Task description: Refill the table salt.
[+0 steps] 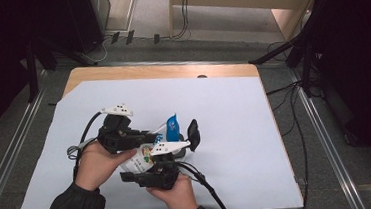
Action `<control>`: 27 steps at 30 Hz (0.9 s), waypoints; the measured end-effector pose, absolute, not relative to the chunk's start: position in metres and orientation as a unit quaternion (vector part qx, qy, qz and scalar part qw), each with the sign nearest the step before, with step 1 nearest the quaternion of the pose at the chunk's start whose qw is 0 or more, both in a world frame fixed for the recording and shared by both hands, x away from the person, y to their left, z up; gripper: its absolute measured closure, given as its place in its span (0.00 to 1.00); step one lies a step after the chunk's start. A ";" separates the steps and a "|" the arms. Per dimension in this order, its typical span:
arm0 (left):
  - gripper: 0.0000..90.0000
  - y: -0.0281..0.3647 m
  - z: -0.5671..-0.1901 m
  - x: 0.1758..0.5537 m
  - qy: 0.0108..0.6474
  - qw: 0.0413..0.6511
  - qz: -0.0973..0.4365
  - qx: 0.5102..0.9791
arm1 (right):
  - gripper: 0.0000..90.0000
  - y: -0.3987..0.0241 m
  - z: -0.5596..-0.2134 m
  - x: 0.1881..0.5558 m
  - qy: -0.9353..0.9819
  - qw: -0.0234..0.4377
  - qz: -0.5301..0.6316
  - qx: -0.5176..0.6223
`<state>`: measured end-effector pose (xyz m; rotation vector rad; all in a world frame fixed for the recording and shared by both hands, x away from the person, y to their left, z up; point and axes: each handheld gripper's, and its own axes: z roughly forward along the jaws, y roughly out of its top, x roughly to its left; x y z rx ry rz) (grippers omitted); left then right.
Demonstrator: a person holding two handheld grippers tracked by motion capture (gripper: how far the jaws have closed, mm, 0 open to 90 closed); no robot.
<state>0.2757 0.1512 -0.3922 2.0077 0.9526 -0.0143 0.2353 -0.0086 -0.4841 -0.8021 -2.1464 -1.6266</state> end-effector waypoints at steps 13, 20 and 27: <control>0.94 0.150 -0.392 0.275 0.385 0.444 0.001 0.809 | 0.73 -0.008 -0.483 0.236 -0.759 0.157 -0.564 -0.285; 0.94 0.150 -0.393 0.275 0.384 0.444 -0.002 0.810 | 0.75 -0.008 -0.483 0.235 -0.760 0.151 -0.564 -0.284; 0.94 0.150 -0.392 0.275 0.383 0.443 -0.002 0.811 | 0.76 -0.008 -0.483 0.235 -0.757 0.157 -0.566 -0.285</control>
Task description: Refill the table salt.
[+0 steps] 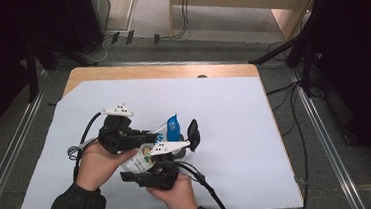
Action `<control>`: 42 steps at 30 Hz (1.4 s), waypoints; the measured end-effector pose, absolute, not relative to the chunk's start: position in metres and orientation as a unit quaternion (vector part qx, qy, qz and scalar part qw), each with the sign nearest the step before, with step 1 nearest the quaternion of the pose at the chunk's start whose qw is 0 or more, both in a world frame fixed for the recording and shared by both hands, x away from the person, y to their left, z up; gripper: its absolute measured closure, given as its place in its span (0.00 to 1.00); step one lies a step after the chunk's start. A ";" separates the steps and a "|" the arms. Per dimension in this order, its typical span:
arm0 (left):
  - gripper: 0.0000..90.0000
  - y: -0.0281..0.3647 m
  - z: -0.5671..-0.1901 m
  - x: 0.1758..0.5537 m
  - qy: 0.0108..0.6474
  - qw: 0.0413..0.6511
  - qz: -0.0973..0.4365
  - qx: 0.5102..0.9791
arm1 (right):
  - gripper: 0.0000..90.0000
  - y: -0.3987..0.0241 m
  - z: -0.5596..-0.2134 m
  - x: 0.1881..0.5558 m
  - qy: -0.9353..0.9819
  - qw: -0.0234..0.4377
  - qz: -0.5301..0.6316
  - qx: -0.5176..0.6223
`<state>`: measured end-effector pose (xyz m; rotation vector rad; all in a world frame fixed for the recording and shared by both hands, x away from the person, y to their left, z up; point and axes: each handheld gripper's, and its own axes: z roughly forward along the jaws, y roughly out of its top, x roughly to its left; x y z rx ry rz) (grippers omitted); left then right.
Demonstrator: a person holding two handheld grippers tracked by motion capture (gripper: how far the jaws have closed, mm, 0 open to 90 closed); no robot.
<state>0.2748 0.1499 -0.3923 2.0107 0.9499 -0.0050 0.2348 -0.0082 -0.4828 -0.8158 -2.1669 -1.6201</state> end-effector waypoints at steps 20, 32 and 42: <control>0.93 0.151 -0.392 0.275 0.379 0.447 -0.005 0.811 | 0.76 -0.009 -0.483 0.236 -0.752 0.166 -0.571 -0.284; 0.93 0.149 -0.393 0.275 0.378 0.444 0.000 0.813 | 0.76 -0.009 -0.483 0.236 -0.754 0.165 -0.569 -0.284; 0.93 0.148 -0.393 0.274 0.379 0.442 0.000 0.813 | 0.70 -0.006 -0.483 0.234 -0.768 0.141 -0.560 -0.278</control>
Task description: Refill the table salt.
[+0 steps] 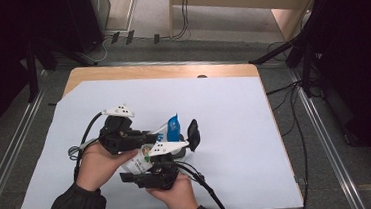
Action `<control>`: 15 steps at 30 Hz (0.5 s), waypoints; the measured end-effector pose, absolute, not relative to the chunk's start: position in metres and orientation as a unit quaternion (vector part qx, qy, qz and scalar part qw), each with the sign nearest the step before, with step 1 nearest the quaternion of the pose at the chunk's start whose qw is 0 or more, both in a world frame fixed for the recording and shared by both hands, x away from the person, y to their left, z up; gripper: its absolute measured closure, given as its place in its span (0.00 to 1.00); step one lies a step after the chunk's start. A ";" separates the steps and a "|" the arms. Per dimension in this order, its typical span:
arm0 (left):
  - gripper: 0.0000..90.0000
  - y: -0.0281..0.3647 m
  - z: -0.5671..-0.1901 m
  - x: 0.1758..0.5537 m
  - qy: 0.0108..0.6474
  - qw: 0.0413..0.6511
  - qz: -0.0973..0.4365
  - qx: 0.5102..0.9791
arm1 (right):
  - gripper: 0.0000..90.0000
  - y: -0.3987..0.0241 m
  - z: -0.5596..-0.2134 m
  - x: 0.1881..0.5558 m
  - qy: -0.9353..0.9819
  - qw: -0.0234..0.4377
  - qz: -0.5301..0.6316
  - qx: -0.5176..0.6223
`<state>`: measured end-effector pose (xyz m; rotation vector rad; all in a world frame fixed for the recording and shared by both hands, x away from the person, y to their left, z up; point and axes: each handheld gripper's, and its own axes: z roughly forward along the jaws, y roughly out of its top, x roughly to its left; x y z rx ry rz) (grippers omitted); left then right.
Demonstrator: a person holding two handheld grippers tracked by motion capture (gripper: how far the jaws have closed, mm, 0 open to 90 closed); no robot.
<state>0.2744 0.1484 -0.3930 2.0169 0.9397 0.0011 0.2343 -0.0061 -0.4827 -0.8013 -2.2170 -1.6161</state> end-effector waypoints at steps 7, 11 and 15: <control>0.93 0.148 -0.393 0.274 0.378 0.441 -0.001 0.814 | 0.72 -0.005 -0.484 0.234 -0.779 0.122 -0.553 -0.270; 0.93 0.148 -0.393 0.274 0.379 0.441 0.000 0.814 | 0.75 -0.006 -0.483 0.234 -0.776 0.129 -0.554 -0.271; 0.93 0.148 -0.393 0.274 0.380 0.442 -0.002 0.813 | 0.76 -0.006 -0.483 0.234 -0.772 0.136 -0.559 -0.272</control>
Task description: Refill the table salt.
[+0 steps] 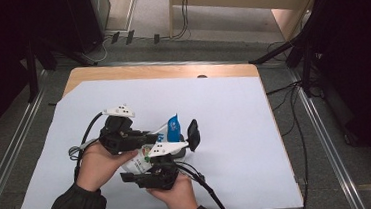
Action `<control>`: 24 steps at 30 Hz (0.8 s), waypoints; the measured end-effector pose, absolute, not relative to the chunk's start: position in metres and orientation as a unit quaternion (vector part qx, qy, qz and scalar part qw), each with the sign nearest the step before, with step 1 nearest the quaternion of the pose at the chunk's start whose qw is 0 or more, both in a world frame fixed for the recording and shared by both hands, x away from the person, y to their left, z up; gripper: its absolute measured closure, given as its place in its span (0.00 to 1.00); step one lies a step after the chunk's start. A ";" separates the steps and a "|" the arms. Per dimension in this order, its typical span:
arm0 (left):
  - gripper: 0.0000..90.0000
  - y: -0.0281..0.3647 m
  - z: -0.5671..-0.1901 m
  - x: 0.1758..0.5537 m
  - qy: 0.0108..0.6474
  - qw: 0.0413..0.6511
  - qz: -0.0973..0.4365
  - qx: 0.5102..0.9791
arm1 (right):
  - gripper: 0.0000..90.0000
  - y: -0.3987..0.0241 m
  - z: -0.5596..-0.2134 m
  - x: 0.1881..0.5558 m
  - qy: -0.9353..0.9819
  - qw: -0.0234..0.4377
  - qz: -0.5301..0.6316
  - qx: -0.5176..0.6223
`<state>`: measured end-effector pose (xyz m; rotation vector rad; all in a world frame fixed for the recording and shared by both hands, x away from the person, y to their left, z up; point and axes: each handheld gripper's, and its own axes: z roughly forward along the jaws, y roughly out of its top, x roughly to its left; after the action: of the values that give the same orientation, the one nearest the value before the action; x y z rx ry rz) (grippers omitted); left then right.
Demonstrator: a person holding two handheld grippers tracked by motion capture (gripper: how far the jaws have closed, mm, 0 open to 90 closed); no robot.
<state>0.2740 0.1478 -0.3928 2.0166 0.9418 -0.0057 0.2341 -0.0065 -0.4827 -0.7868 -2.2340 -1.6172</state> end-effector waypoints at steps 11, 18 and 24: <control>0.92 0.148 -0.392 0.274 0.378 0.444 -0.003 0.812 | 0.76 -0.008 -0.482 0.235 -0.766 0.149 -0.562 -0.274; 0.92 0.148 -0.392 0.274 0.378 0.444 -0.001 0.812 | 0.77 -0.008 -0.482 0.236 -0.758 0.161 -0.567 -0.279; 0.92 0.148 -0.391 0.274 0.377 0.443 0.001 0.813 | 0.77 -0.009 -0.482 0.237 -0.754 0.166 -0.570 -0.280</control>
<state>0.2742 0.1482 -0.3914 2.0165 0.9359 0.0019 0.2370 -0.0086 -0.4815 -0.7986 -2.1488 -1.6228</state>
